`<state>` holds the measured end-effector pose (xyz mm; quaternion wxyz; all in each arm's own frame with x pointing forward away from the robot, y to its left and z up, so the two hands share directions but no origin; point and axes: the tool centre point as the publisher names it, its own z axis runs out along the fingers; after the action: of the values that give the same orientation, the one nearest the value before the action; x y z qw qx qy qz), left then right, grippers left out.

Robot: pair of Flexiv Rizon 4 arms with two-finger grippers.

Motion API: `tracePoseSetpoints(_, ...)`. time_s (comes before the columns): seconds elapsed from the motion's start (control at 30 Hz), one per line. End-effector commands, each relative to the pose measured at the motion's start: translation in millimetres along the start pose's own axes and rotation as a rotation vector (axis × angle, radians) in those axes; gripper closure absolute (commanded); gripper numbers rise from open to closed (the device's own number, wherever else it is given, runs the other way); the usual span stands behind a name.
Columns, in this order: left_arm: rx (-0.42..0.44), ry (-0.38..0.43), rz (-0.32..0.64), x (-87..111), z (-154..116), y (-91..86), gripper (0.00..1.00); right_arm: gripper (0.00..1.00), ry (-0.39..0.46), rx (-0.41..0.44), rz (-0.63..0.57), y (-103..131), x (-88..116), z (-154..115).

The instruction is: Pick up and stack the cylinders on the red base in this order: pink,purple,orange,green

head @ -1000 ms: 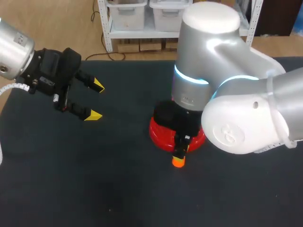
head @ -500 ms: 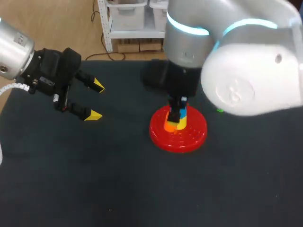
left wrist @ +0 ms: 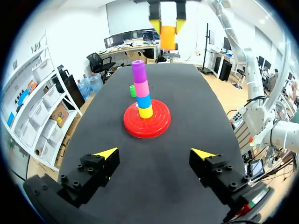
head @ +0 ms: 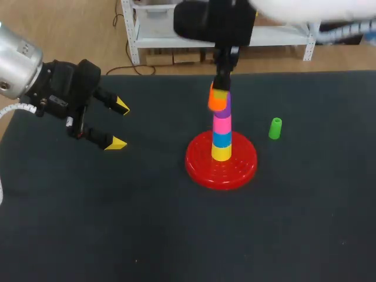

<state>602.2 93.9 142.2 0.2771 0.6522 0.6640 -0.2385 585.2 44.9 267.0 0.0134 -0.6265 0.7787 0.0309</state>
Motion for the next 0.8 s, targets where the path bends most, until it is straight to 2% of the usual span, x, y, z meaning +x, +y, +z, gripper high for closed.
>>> tracePoseSetpoints(0.03,-0.001,0.001,0.0,0.4,1,0.1,0.0,1.0,0.029,-0.065,0.015,-15,-5,-18)
tracePoseSetpoints(0.5,-0.001,0.001,0.0,0.4,1,0.1,0.0,1.0,0.025,-0.104,0.051,-37,7,11)
tracePoseSetpoints(0.8,-0.001,0.001,0.0,0.4,1,0.1,0.0,1.0,0.024,-0.125,0.047,-48,5,24)
